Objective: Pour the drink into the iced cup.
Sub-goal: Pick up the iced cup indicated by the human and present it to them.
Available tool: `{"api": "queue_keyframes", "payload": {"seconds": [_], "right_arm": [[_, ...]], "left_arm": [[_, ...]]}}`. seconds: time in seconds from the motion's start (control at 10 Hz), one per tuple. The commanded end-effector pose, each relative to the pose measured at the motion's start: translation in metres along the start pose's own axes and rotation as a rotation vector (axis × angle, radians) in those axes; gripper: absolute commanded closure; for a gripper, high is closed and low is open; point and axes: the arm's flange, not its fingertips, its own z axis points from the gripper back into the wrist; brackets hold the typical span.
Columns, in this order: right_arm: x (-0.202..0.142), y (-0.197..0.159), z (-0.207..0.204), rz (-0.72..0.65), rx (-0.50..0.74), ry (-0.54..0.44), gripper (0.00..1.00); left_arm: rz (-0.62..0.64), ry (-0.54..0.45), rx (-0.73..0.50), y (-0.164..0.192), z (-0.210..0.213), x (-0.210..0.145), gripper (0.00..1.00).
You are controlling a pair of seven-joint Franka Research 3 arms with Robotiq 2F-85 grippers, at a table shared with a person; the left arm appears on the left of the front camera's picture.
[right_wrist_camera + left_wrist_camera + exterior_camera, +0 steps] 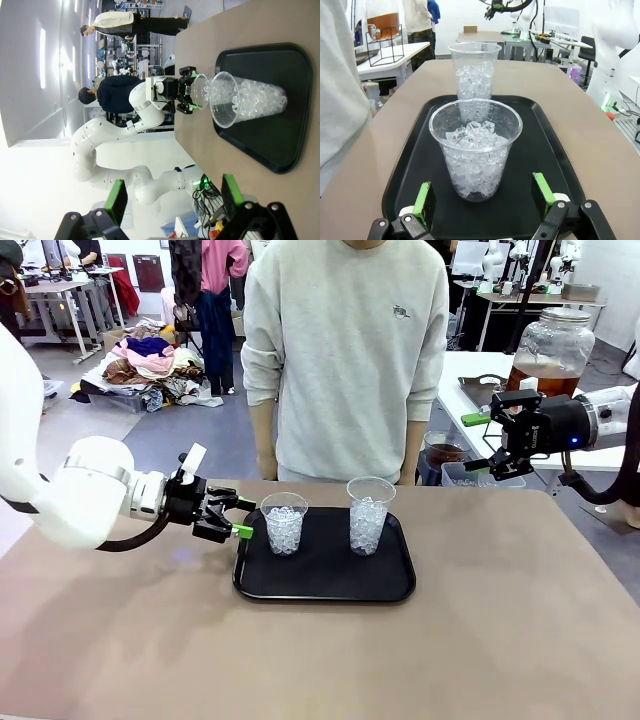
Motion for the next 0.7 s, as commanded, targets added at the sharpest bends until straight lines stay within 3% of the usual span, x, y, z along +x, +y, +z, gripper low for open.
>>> {"api": "queue_keyframes", "payload": {"seconds": [0.0,0.6], "right_arm": [[0.0,0.001,0.0,0.001,0.003,0.0,0.0],[0.0,0.001,0.0,0.001,0.003,0.0,0.0]], "left_arm": [[0.001,-0.015,0.025,0.008,-0.009,-0.003,0.0],[0.003,-0.029,0.015,0.013,-0.02,-0.009,0.0]]}}
